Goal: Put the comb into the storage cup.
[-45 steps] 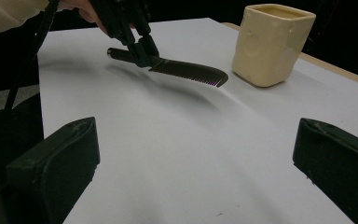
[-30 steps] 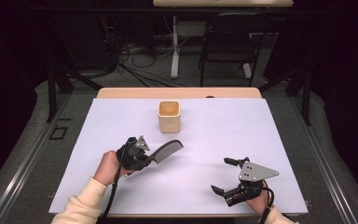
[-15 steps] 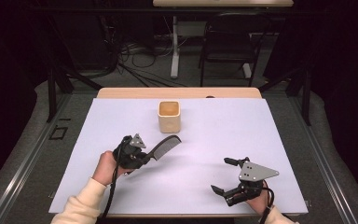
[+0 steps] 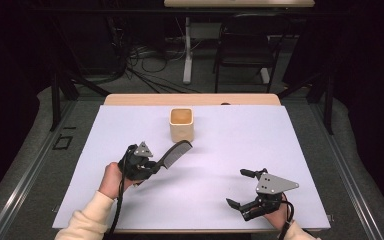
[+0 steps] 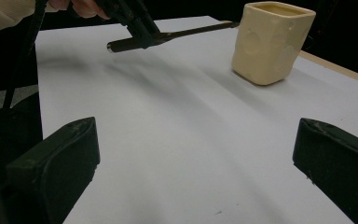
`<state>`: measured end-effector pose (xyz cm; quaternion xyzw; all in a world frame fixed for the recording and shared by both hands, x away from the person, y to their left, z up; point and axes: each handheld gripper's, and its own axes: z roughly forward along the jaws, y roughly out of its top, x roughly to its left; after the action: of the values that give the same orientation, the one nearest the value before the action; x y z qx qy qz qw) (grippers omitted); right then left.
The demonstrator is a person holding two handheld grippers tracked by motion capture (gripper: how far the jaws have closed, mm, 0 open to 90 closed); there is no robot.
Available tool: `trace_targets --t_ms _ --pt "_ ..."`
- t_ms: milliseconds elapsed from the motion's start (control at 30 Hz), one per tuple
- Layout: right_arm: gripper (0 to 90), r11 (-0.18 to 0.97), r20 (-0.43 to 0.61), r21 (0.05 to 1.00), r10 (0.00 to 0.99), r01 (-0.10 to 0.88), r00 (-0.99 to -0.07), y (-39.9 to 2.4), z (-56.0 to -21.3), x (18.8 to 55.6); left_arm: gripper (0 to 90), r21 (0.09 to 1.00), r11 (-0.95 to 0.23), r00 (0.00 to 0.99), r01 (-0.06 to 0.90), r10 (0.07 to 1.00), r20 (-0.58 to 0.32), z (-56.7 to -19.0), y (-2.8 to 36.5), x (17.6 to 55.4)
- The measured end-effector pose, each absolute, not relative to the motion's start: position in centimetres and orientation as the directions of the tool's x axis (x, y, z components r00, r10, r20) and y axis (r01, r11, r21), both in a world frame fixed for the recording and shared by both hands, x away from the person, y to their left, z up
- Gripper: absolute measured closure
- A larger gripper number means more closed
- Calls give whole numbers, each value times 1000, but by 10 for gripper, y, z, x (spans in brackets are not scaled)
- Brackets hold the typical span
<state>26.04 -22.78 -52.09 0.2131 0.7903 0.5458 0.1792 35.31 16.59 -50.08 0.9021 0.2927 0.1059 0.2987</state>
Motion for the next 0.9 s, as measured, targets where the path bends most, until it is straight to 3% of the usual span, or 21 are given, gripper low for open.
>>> trace_targets --t_ms 900 --pt "0 321 -53 936 530 142 -846 -228 -521 261 720 663 -574 766 480 642 1 -498 181 355"
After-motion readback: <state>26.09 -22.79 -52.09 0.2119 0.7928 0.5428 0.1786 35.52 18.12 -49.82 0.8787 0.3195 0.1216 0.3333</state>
